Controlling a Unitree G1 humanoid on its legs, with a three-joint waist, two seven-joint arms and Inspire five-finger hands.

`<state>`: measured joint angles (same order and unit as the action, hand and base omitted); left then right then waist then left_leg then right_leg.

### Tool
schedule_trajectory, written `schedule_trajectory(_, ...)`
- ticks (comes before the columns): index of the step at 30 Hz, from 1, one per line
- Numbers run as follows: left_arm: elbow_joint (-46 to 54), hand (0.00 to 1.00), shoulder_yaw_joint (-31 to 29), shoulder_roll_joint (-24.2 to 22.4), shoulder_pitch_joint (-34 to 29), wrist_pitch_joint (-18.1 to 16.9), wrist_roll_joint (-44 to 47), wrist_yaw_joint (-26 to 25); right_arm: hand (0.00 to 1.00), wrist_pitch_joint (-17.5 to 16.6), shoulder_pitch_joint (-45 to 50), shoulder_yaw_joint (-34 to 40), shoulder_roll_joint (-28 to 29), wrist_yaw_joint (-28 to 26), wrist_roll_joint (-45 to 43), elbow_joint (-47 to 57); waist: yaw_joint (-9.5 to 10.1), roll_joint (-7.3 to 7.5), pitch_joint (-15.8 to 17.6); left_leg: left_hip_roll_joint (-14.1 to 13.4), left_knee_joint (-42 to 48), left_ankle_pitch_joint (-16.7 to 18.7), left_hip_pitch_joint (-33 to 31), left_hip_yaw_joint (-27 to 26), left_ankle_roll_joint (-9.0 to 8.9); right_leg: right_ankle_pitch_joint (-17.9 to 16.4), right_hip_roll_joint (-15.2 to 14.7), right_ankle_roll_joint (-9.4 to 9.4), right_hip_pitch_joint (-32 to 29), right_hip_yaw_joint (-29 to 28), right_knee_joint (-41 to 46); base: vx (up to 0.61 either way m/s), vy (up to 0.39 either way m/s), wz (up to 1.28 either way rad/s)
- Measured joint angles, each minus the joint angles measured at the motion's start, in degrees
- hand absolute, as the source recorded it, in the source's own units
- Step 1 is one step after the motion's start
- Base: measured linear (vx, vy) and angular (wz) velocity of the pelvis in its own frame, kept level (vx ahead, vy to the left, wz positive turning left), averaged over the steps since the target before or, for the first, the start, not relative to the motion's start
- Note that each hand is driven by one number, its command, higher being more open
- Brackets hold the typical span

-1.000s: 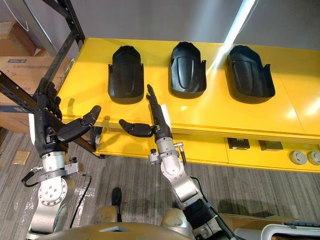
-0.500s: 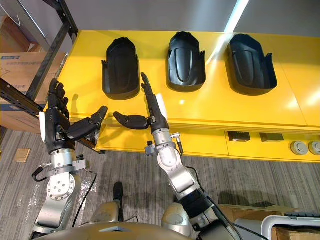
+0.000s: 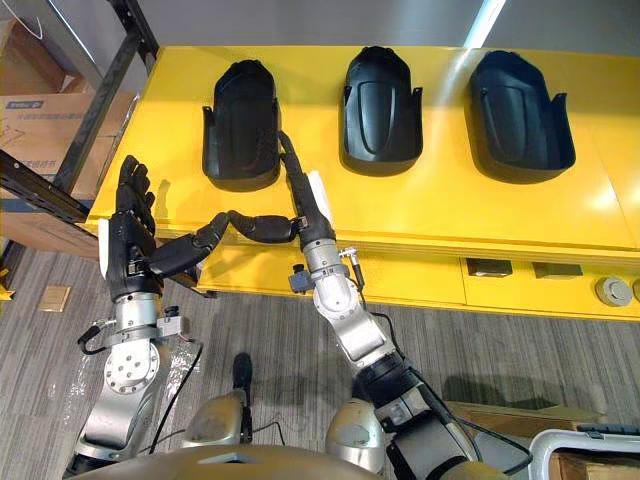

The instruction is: Walk over and take three plastic housings, then place them on the shelf

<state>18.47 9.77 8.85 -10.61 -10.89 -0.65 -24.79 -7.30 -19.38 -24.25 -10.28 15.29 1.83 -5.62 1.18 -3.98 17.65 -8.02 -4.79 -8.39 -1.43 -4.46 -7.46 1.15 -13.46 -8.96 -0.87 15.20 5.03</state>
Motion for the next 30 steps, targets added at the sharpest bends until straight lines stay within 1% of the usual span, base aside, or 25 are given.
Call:
schedule_trajectory(4,-0.3,1.00,0.0,0.0,0.1,1.5,-2.2,-0.5,1.00,-0.1,-0.4,0.0,0.0,0.2,0.1,-0.5,0.02,-0.64,0.5,0.0,0.0,-0.3,0.0,0.0,0.04,0.0,-0.1,-0.01,-0.2,0.0,0.4,-0.04,-0.007,0.00)
schedule_trajectory(6,-0.3,1.00,0.0,0.0,0.3,2.2,-2.3,-0.7,1.00,-0.1,-0.4,0.0,0.0,0.2,0.1,-0.5,-0.03,-0.78,0.5,0.0,0.0,-0.3,0.0,0.0,0.06,0.0,-0.1,-0.01,-0.2,0.0,0.6,-0.02,-0.003,0.00)
schedule_trajectory(9,-1.0,1.00,-0.1,0.0,2.2,3.1,-3.0,-1.4,1.00,-0.1,-0.4,0.0,0.0,0.1,0.0,-0.5,-0.03,-0.79,0.5,0.0,0.0,-0.5,0.0,-0.1,0.09,0.0,-0.2,-0.01,-0.5,-0.2,0.9,-0.02,-0.003,-0.02)
schedule_trajectory(10,-1.2,1.00,-0.1,0.1,3.0,3.9,-4.6,-1.9,1.00,-0.1,-0.4,0.0,0.0,-0.1,0.0,-0.5,-0.05,-0.80,0.5,0.0,0.0,-0.5,0.0,-0.2,0.11,0.0,-0.2,-0.03,-0.6,-0.3,1.0,-0.03,-0.002,-0.06)
schedule_trajectory(15,-5.7,1.00,-0.3,0.1,8.2,5.1,-4.5,-4.9,1.00,-0.1,-0.4,0.0,0.0,-2.1,-0.2,-0.5,-0.44,-0.82,0.5,0.0,0.0,-0.6,0.4,-0.9,0.15,0.0,-0.3,-0.04,-1.2,-1.2,1.7,-0.02,-0.003,-0.08)
schedule_trajectory(19,-10.8,1.00,-1.7,0.1,13.1,6.5,-4.4,-7.8,1.00,0.0,-0.6,-0.6,0.1,-3.6,-0.2,-0.5,-1.57,-0.87,0.5,0.1,0.0,-0.6,1.1,-1.6,0.15,0.1,-0.4,-0.08,-1.1,-1.8,2.0,-0.03,-0.003,-0.09)
schedule_trajectory(21,-11.9,1.00,-1.8,0.1,14.9,7.8,-4.4,-8.7,1.00,0.4,-0.6,-0.8,0.1,-3.7,-0.2,-0.5,-1.64,-0.95,0.5,0.1,0.0,-0.6,1.7,-2.2,0.15,0.1,-0.4,-0.17,-1.2,-2.5,2.2,-0.02,0.001,-0.15)
schedule_trajectory(22,-12.5,1.00,-1.8,0.1,16.0,8.7,-4.4,-9.0,1.00,0.4,-0.6,-1.0,0.1,-3.8,-0.2,-0.5,-1.72,-1.05,0.5,0.1,0.0,-0.6,1.9,-2.4,0.15,0.1,-0.4,-0.21,-1.2,-2.9,2.3,-0.02,0.001,-0.14)
schedule_trajectory(23,-12.9,1.00,-1.8,0.1,16.5,8.8,-4.4,-9.2,1.00,0.4,-0.6,-1.1,0.1,-3.9,-0.2,-0.5,-1.81,-1.13,0.5,0.2,0.0,-0.6,1.9,-2.5,0.16,0.2,-0.5,-0.25,-1.2,-3.0,2.3,-0.04,0.000,-0.08)
schedule_trajectory(24,-14.2,1.00,-1.9,0.1,18.0,9.5,-4.4,-9.6,1.00,0.4,-0.7,-1.2,0.1,-4.2,-0.2,-0.5,-2.05,-1.41,0.5,0.2,0.0,-0.6,1.9,-2.6,0.16,0.2,-0.6,-0.28,-1.5,-3.1,2.5,-0.03,0.001,-0.05)
schedule_trajectory(27,-16.4,1.00,-2.2,0.1,19.8,11.1,-4.5,-10.1,1.00,0.4,-0.9,-1.4,0.1,-5.2,-0.2,-0.5,-2.39,-1.98,0.6,0.4,0.0,-0.6,1.9,-3.2,0.17,0.2,-0.7,-0.33,-2.1,-3.8,3.0,-0.03,0.000,-0.10)
schedule_trajectory(28,-18.3,1.00,-2.7,0.1,20.5,11.3,-4.5,-10.3,1.00,0.4,-1.2,-1.8,0.1,-5.6,-0.3,-0.5,-3.01,-2.34,0.7,0.5,0.0,-0.6,1.9,-3.3,0.19,0.3,-0.8,-0.44,-2.3,-4.0,3.0,-0.02,-0.002,-0.06)
schedule_trajectory(30,-20.4,1.00,-2.9,0.1,21.5,11.9,-4.5,-10.5,1.00,0.4,-1.6,-2.0,0.0,-6.1,-0.3,-0.5,-3.03,-2.60,0.7,0.5,0.0,-0.6,1.9,-3.7,0.20,0.3,-0.8,-0.45,-2.7,-4.4,3.2,-0.02,-0.004,-0.10)
